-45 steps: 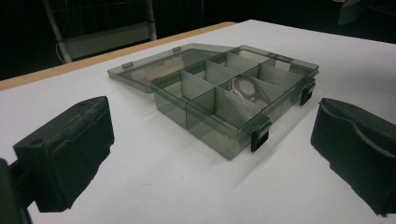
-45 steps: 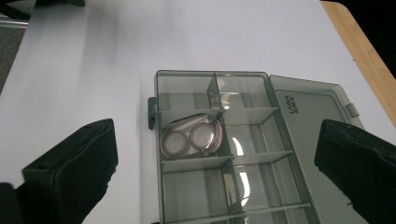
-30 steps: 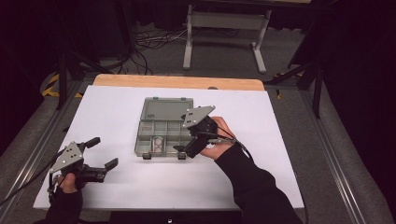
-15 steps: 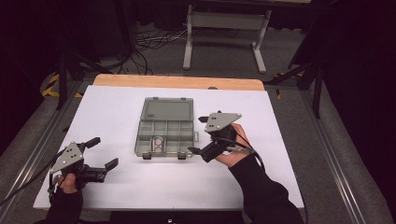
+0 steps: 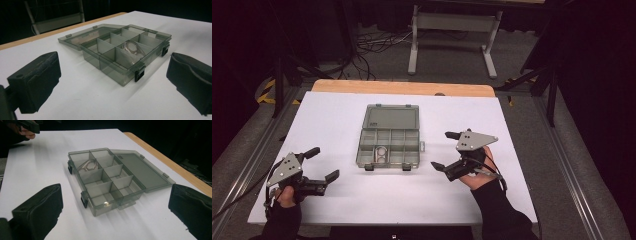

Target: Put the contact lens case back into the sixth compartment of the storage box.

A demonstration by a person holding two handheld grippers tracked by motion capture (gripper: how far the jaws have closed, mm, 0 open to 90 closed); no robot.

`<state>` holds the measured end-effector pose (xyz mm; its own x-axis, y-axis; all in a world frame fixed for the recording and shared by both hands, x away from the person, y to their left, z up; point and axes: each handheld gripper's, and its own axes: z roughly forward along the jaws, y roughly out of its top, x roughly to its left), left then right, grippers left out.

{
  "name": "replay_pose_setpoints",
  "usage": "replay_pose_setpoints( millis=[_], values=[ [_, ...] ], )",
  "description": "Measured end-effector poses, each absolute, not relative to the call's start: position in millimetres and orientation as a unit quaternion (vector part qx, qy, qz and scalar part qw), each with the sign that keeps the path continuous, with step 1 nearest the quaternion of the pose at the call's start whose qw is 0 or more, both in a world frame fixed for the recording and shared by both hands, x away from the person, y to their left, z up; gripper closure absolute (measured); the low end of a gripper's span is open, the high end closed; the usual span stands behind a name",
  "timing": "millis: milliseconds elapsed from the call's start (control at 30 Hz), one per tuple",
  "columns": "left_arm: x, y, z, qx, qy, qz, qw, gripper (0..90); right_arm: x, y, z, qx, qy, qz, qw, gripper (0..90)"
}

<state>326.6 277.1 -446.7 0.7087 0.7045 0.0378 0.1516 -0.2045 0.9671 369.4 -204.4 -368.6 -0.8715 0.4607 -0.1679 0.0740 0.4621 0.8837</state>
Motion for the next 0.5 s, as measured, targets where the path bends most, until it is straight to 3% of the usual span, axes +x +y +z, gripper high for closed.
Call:
replay_pose_setpoints(
  millis=[500],
  values=[
    [327, 276, -448, 0.741, 0.281, 0.249, 0.557, 0.3, 349, -256, -410, 0.217, 0.799, 0.520, 0.209, 0.2]
  ],
)
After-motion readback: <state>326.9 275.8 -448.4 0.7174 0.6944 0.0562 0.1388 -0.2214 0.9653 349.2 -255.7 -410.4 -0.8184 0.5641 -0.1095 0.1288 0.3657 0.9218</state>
